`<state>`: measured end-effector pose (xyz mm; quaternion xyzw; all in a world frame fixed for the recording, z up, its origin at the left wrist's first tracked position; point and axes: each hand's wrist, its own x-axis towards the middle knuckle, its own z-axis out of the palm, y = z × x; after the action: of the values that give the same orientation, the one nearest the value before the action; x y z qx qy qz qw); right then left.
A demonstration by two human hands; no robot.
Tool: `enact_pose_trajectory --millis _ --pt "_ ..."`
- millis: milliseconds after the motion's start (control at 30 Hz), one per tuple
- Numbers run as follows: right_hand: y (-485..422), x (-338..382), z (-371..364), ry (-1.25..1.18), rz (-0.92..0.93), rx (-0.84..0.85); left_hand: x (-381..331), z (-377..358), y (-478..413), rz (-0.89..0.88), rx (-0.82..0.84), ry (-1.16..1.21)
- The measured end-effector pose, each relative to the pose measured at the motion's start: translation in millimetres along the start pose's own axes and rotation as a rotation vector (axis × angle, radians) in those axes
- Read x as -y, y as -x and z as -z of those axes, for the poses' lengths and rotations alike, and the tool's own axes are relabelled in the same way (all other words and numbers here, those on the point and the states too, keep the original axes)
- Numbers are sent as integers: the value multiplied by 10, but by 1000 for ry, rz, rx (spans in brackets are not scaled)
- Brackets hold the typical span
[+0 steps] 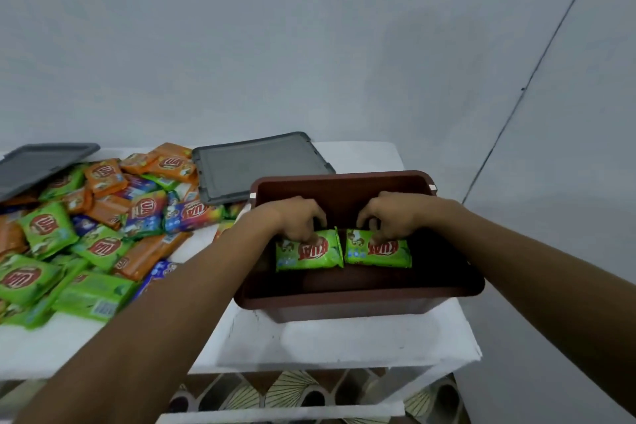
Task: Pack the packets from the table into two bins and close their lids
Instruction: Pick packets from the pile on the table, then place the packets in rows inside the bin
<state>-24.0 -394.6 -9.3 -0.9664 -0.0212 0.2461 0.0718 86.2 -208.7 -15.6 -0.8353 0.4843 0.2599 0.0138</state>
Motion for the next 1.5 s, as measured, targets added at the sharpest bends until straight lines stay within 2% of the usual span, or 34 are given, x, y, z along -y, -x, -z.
enact_pose_trajectory --millis 100,300,533,667,767,867,967,1067,1167,1267,1400,1500 --pt "14 -12 -17 26 24 -103 5 -18 -1 -38 -87 45" --pt "11 23 -90 124 -30 -62 -81 -77 39 -30 49 -156" --pt "24 25 -92 202 -84 -147 -35 -62 -18 -17 -36 -306" --pt "23 24 -31 -3 -67 -87 -10 94 70 -38 -7 -175" --pt "66 131 131 -198 16 -84 73 374 375 -117 -14 142" --pt "33 334 299 -345 83 -124 329 590 798 -127 -82 503" --pt "-80 623 460 -439 111 -62 751 607 1166 -61 -185 628" --pt "-229 1009 663 -396 134 -36 1308 454 1448 56 -215 525" --pt "-395 1449 841 -334 169 -140 1818 256 1722 163 -142 476" --pt "-579 1936 940 -207 191 -238 2204 70 1983 192 -143 439" --pt "-877 2533 808 -141 202 -115 2579 -224 2150 183 -68 328" --pt "-1149 2845 501 -116 158 -31 2674 -477 2193 108 11 334"
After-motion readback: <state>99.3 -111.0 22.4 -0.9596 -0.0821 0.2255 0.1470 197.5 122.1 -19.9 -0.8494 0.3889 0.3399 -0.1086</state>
